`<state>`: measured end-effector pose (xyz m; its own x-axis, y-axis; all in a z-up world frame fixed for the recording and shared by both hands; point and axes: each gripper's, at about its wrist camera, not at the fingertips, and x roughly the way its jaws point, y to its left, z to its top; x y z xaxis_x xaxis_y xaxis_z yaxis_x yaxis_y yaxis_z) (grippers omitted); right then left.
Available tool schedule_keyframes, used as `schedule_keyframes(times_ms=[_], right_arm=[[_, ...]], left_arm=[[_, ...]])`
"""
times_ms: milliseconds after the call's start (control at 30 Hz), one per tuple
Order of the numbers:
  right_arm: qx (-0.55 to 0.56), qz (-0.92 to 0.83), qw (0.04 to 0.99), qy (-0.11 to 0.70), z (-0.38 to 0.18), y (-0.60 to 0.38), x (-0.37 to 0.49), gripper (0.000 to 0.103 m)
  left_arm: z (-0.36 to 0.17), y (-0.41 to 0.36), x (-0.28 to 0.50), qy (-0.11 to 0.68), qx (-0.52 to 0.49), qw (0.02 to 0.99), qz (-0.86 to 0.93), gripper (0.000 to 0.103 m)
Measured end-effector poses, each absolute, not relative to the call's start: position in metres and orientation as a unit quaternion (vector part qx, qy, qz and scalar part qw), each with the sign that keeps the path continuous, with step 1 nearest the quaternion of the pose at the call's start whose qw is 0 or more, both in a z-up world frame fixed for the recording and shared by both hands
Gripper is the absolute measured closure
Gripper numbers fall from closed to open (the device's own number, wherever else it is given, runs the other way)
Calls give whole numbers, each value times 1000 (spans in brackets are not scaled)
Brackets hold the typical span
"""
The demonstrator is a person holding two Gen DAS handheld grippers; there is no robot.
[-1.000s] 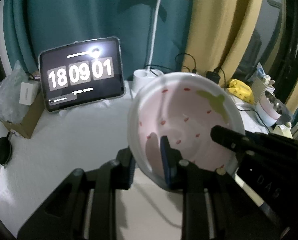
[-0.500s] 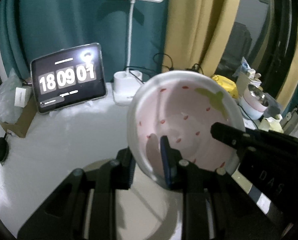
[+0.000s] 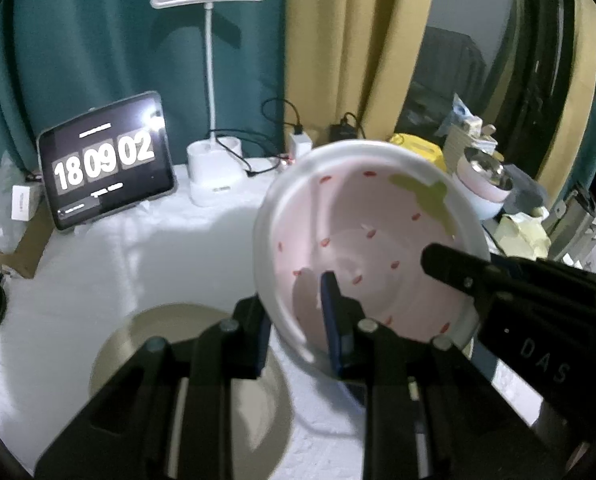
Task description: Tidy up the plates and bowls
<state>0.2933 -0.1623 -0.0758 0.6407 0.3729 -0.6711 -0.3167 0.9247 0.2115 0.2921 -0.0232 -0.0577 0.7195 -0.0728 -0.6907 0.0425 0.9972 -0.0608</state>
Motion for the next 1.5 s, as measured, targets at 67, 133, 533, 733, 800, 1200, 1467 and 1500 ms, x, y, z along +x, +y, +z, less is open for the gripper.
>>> schedule_keyframes(times_ms=[67,133,533,733,800,1200,1467,1500], right_arm=[[40,188,905,381,-79,-169,292,87],[43,184,904,383,-84,-177,291,87],[53,167,897,405,-112,-209,285,87],[55,162,892,418,-126,-215,285,87],[55,163,890,423,-130,-216,285,87],[51,165,882,438,-144,-217,286,87],[42,162,884,437,-143,-217,284,84],[42,160,884,436,-142,-218,284,82]], left_arm=[[-61,-30,292,377,-19,925,-36,79],[-64,-37,292,380,-15,924,-40,79],[-90,-70,290,407,-3,911,-58,79],[-104,-77,289,419,4,906,-58,79],[-108,-78,289,423,7,904,-58,79],[-114,-81,286,424,22,904,-51,79],[-114,-78,286,427,17,903,-47,76],[-114,-79,286,426,17,903,-48,76]])
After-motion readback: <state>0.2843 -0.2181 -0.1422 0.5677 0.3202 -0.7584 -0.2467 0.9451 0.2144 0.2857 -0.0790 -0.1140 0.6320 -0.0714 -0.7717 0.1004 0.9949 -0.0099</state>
